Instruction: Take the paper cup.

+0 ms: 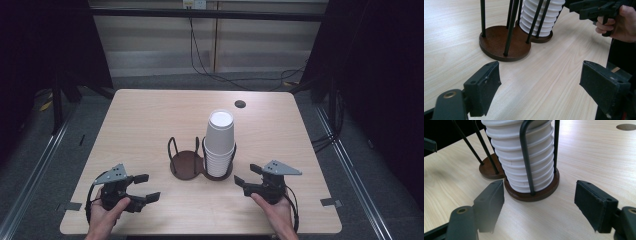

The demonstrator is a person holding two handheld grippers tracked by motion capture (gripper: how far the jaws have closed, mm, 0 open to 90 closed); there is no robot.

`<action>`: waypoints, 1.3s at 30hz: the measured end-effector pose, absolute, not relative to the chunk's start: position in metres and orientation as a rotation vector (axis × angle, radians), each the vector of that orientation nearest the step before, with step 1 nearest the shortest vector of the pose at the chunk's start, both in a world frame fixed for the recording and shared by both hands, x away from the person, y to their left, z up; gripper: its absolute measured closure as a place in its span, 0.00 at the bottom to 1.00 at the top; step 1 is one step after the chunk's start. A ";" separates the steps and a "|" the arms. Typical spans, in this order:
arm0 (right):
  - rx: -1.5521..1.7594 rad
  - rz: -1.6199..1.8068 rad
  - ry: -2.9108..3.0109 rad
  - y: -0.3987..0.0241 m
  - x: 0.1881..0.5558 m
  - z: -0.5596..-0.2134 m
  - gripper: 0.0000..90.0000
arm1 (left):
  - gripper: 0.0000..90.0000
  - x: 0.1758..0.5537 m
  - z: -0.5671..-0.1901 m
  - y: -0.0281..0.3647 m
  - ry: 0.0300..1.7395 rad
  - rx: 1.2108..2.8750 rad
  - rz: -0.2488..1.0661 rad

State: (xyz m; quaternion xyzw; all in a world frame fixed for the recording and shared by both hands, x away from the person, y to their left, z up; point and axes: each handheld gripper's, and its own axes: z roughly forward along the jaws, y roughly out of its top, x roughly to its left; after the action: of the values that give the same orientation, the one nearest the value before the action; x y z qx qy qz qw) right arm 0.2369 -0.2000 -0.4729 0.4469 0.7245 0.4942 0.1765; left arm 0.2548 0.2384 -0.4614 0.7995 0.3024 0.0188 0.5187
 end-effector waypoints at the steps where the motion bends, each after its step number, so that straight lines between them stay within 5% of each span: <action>1: 1.265 1.399 2.051 -0.200 0.237 -0.473 0.27 | 0.18 0.255 -0.461 0.239 0.725 1.914 0.045; 26: 1.258 1.394 2.174 -0.201 0.243 -0.441 0.35 | 0.18 0.254 -0.461 0.235 0.708 1.932 0.030; 39: 1.221 1.474 2.194 -0.201 0.249 -0.420 0.28 | 0.18 0.253 -0.461 0.237 0.723 1.937 0.046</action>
State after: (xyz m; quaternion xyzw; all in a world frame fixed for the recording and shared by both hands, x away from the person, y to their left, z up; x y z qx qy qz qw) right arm 0.2486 -0.2012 -0.4196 0.4165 0.7486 0.5030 0.1146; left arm 0.2532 0.2374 -0.4607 0.8049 0.3006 0.0191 0.5113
